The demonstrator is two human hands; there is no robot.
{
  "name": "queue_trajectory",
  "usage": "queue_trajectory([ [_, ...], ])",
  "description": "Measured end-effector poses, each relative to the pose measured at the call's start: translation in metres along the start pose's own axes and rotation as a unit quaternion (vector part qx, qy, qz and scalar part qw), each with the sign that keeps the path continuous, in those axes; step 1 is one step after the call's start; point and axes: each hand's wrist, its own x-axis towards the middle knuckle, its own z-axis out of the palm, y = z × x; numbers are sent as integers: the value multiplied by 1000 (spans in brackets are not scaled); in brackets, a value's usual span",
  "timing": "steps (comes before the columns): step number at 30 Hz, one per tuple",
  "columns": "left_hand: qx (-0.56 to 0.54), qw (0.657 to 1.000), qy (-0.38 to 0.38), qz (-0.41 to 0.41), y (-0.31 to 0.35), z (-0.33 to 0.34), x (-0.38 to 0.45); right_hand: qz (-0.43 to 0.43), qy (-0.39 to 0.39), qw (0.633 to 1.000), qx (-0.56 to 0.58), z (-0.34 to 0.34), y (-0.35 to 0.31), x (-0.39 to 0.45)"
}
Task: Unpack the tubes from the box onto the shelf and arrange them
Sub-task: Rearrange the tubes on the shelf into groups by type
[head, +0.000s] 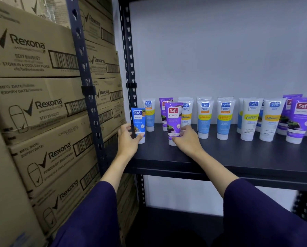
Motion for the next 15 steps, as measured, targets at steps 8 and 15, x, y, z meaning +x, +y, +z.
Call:
queue_trajectory([
  [8, -34, 996, 17, 81, 45, 33, -47, -28, 92, 995, 17, -39, 0, -25],
  [15, -27, 976, -75, 201, 104, 84, -47, -81, 132, 988, 4, -99, 4, -16],
])
